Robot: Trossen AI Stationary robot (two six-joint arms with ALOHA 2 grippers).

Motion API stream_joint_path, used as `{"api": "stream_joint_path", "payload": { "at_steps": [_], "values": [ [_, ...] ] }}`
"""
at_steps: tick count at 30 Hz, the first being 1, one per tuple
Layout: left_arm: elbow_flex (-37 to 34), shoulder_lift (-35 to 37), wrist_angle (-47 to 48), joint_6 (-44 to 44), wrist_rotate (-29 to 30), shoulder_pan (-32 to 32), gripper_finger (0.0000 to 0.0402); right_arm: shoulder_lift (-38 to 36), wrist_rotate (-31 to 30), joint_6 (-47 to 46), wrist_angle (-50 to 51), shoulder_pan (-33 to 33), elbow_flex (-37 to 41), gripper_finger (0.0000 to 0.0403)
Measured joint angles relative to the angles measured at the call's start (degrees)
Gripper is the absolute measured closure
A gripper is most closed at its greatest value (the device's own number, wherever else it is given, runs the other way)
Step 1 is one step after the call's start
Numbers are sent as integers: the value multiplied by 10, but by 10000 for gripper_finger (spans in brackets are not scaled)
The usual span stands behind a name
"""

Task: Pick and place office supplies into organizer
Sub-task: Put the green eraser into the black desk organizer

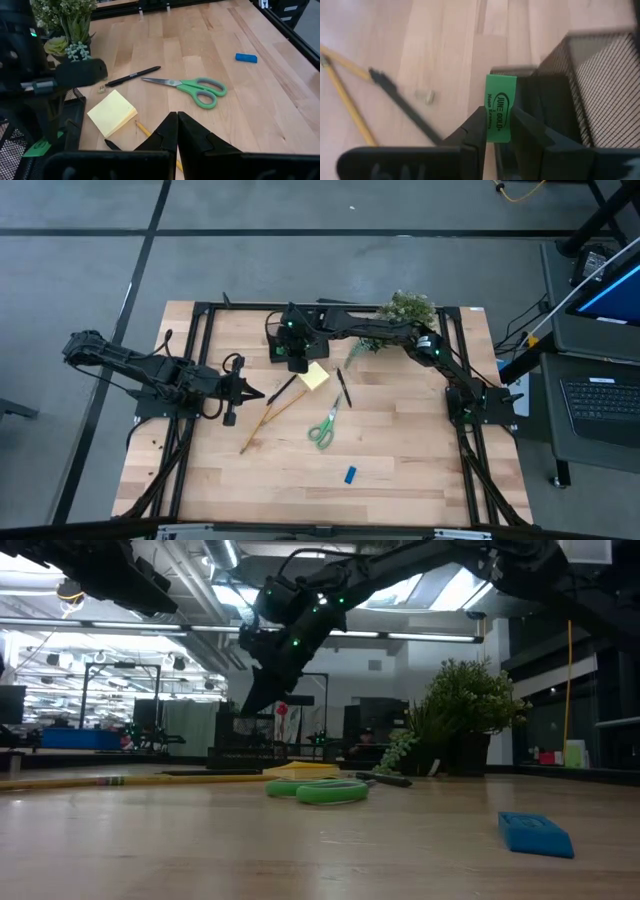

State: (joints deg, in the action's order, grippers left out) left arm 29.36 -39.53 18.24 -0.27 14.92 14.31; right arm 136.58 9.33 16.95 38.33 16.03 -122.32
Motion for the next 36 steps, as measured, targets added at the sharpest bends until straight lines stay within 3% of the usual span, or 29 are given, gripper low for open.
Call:
{"api": "stream_joint_path", "payload": {
  "at_steps": [10, 36],
  "values": [
    [0, 0, 2, 0, 0, 0, 398, 20, -45, -1, -10, 4, 0, 322],
    [0, 0, 3, 2, 0, 0, 398, 45, -44, -3, 3, 16, 0, 322]
  ]
}}
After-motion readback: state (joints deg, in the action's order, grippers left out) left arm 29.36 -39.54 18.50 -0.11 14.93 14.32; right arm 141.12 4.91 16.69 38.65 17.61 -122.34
